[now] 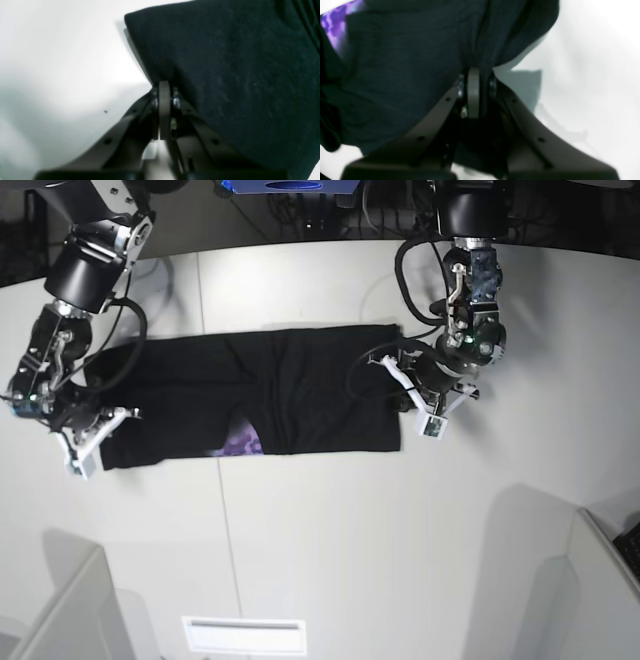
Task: Fold the T-shirt properly
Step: 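Lower the left gripper onto the folded edge of the black shirt, then grasp the strip end with the right gripper and fold it toward the left gripper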
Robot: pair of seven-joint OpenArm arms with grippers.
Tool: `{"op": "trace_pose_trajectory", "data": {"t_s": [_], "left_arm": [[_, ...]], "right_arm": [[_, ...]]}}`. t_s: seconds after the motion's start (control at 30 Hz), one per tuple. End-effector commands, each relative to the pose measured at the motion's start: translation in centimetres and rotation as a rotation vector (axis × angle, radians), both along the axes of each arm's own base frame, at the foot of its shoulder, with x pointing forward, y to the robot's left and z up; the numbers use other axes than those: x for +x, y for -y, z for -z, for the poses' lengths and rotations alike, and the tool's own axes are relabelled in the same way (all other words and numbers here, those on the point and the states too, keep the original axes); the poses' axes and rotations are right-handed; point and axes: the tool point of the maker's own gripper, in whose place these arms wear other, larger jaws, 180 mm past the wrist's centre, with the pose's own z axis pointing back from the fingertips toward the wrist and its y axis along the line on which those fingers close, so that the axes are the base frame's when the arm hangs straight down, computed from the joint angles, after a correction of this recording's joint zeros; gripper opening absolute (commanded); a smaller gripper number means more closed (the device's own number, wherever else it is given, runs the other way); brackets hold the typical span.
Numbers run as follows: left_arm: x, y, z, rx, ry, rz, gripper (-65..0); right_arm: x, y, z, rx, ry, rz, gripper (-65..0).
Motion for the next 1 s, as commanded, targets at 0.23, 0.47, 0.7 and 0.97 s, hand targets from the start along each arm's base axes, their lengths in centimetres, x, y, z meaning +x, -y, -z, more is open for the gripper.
{"op": "trace_pose_trajectory", "data": {"t_s": [0.23, 0.47, 0.7, 0.97], "left_arm": [[1.1, 0.6, -1.1, -0.015, 0.036, 0.0, -65.0], [1.1, 0.6, -1.1, -0.012, 0.037, 0.0, -65.0], [0.7, 0.2, -0.8, -0.004, 0.028, -0.004, -65.0], [0.8, 0.1, -0.8, -0.004, 0.028, -0.007, -65.0]], "right_arm": [[1.4, -3.9, -3.5, -0.054, 0.113, -0.129, -65.0], [1.4, -7.2, -5.8, -0.02, 0.174, -0.115, -65.0], [1.5, -10.1, -7.0, 0.032, 0.208, -0.129, -65.0], [1.1, -14.2, -6.5, 0.122, 0.205, -0.154, -65.0]]}}
